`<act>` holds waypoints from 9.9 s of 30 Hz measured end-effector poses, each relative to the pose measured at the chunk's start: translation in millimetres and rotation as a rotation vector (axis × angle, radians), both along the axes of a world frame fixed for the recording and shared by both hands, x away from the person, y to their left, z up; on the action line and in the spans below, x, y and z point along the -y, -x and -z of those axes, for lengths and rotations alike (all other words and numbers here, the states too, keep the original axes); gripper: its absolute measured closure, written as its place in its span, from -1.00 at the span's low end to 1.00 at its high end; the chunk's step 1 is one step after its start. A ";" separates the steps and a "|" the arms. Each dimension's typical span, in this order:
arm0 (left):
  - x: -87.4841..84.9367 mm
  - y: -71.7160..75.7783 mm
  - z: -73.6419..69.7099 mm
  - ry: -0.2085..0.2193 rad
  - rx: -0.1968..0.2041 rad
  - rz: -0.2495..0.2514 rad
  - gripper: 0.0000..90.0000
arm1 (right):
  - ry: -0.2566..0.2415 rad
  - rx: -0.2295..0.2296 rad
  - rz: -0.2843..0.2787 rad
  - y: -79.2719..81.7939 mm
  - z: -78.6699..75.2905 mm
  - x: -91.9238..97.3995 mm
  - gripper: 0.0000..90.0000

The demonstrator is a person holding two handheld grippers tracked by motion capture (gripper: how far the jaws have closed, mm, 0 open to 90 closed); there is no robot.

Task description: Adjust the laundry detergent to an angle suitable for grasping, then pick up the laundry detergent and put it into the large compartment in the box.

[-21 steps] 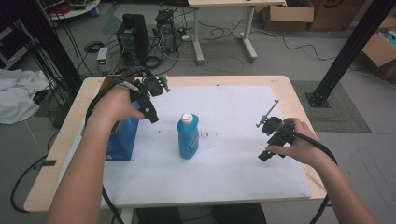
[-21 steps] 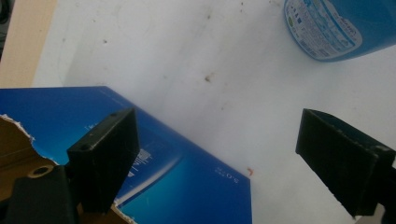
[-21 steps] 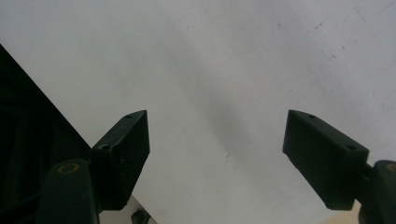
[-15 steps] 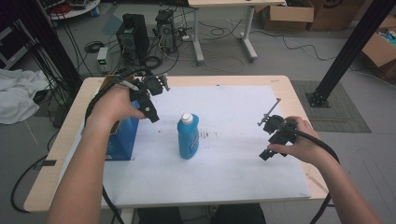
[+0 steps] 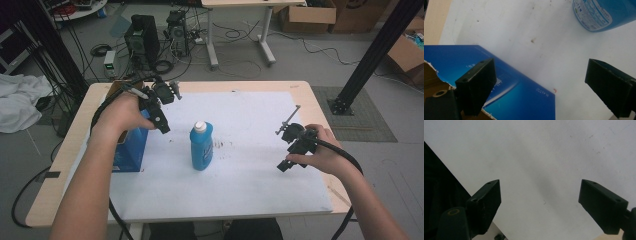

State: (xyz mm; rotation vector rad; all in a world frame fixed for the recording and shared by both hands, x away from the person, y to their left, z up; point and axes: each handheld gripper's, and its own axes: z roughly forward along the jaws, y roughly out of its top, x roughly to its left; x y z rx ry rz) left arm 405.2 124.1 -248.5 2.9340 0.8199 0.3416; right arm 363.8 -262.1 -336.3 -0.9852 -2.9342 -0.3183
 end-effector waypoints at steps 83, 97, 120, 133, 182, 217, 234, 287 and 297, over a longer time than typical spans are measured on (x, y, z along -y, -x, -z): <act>67.7 55.6 -28.4 0.121 0.047 -0.090 -0.74 | -0.048 0.052 -0.049 10.1 -3.6 7.4 -0.60; 94.3 44.4 -14.4 0.139 0.041 -0.159 -0.77 | -0.057 0.057 -0.048 11.4 -1.6 9.8 -0.60; 121.0 30.0 14.1 0.117 0.011 -0.240 -0.79 | -0.068 0.058 -0.041 12.5 3.3 16.5 -0.60; 124.0 25.0 29.0 0.093 -0.002 -0.270 -0.76 | -0.069 0.056 -0.036 13.1 4.7 17.0 -0.60; 118.0 11.7 42.9 0.083 -0.022 -0.347 -0.59 | -0.071 0.049 -0.042 11.5 12.1 15.8 -0.60; 116.9 7.7 44.4 0.103 -0.057 -0.382 -0.26 | -0.074 0.050 -0.045 10.4 12.1 14.4 -0.60; 117.2 3.8 42.6 0.092 -0.084 -0.410 -0.19 | -0.083 0.050 -0.044 9.1 11.3 13.5 -0.60; -81.7 10.2 -141.3 0.206 0.047 -0.786 -0.17 | -0.083 0.044 -0.023 -5.0 12.9 11.7 -0.60; -108.0 10.0 -144.7 0.165 0.077 -0.854 -0.16 | -0.079 0.039 0.004 -8.1 14.1 18.3 -0.60</act>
